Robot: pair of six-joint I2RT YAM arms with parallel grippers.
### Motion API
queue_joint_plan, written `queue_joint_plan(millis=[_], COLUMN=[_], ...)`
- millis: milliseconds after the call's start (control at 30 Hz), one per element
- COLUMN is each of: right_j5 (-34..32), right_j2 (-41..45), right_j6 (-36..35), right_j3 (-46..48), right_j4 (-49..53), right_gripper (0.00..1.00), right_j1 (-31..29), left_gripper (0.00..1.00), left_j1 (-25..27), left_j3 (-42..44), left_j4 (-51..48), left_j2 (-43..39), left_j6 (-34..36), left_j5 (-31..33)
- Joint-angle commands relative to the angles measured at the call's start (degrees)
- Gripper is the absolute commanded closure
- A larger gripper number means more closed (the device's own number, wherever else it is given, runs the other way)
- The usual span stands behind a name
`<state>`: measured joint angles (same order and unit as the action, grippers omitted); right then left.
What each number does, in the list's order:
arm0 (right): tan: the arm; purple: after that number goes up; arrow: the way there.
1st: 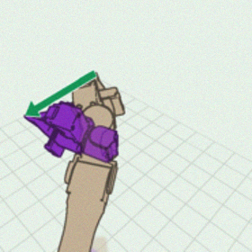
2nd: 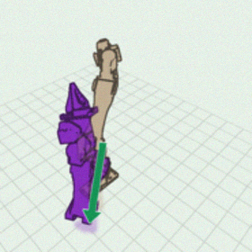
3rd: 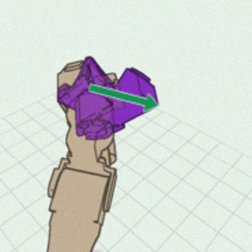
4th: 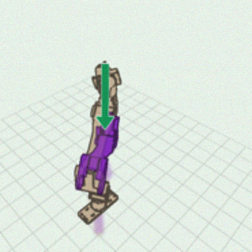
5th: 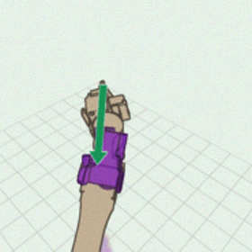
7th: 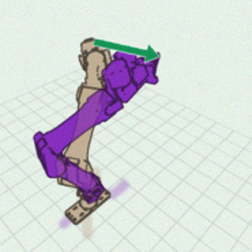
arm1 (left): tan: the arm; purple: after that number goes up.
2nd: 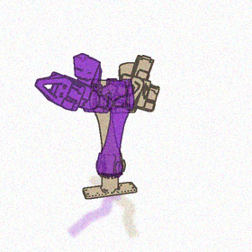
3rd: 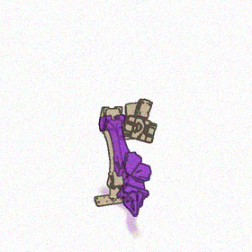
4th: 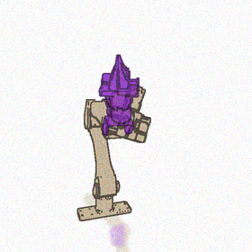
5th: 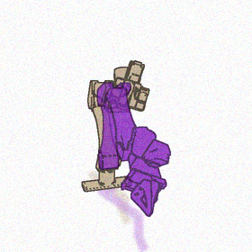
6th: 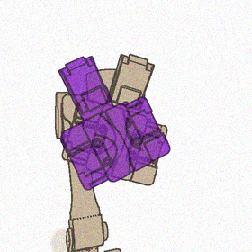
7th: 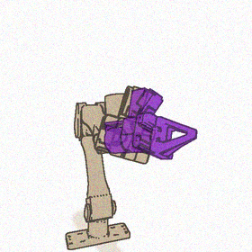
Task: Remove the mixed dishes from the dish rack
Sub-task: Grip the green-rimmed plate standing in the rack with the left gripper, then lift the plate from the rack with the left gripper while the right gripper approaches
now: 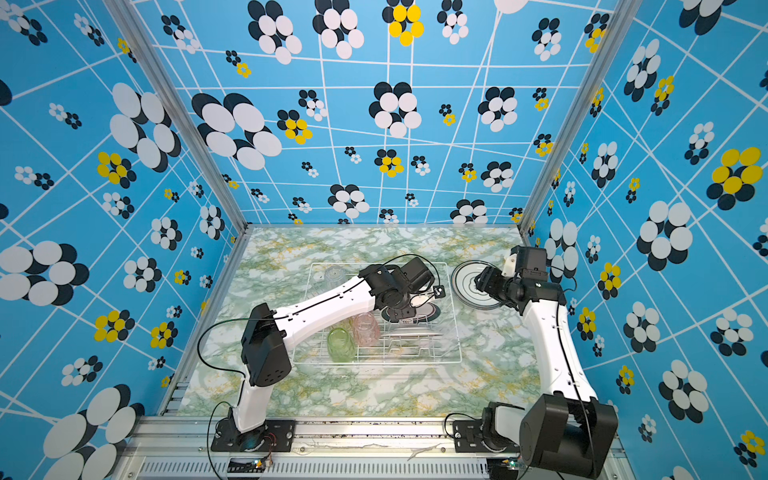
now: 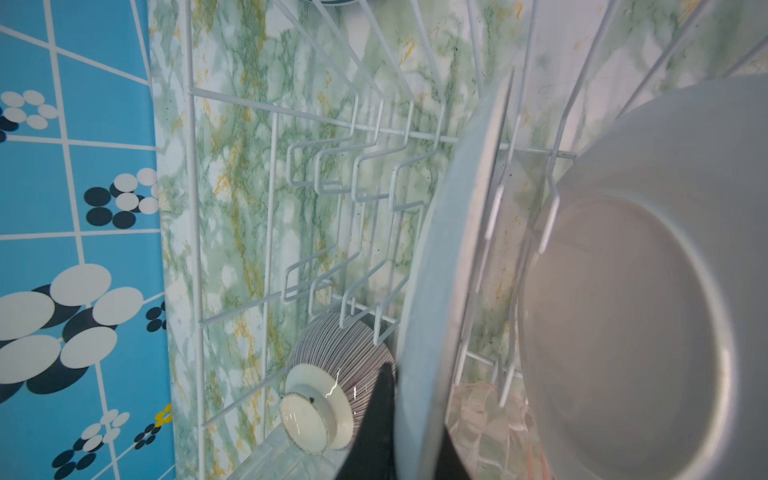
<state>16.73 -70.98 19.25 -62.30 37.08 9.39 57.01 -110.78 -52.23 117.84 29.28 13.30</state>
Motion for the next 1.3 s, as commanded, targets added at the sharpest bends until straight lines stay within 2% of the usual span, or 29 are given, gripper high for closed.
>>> queue_joint_plan(millis=[0, 167, 467, 733, 900, 1067, 1133, 1267], right_j5=[-0.2, -0.3, 0.0, 0.9, 3.9, 8.1, 11.7, 23.2], right_j2=[0.9, 1.0, 1.4, 1.7, 3.1, 5.6, 7.3, 10.0], right_j6=[-0.2, -0.2, 0.8, 1.0, 0.9, 1.0, 1.4, 4.4], right_j3=[1.2, 1.5, 1.9, 1.9, 2.4, 3.2, 4.0, 6.0], right_j4=[-0.4, -0.5, -1.5, -1.4, -2.0, -3.1, -4.7, -10.1], right_gripper=[0.33, 0.33, 0.33, 0.33, 0.34, 0.36, 0.37, 0.38], right_j1=[-0.3, -0.3, -0.3, -0.3, -0.3, -0.4, -0.5, -0.7], left_gripper=[0.93, 0.93, 0.95, 0.96, 0.96, 0.96, 0.96, 0.96], left_j1=[0.8, 0.8, 0.7, -0.1, -3.3, -10.2, -13.5, -19.8], left_j3=[0.7, 2.9, 2.7, 1.8, 1.0, 1.4, 2.5, 6.9], left_j4=[-0.9, 2.9, 3.7, 2.8, 3.5, 6.0, 8.1, 15.3], left_j2=[0.1, -2.6, -8.5, -13.3, -17.0, -20.7, -21.9, -23.8], left_j6=[-1.4, -1.8, -5.2, -8.6, -14.2, -23.5, -27.9, -37.7], left_j5=[-1.8, 0.7, 2.5, 0.7, -5.9, -18.9, -25.4, -38.7])
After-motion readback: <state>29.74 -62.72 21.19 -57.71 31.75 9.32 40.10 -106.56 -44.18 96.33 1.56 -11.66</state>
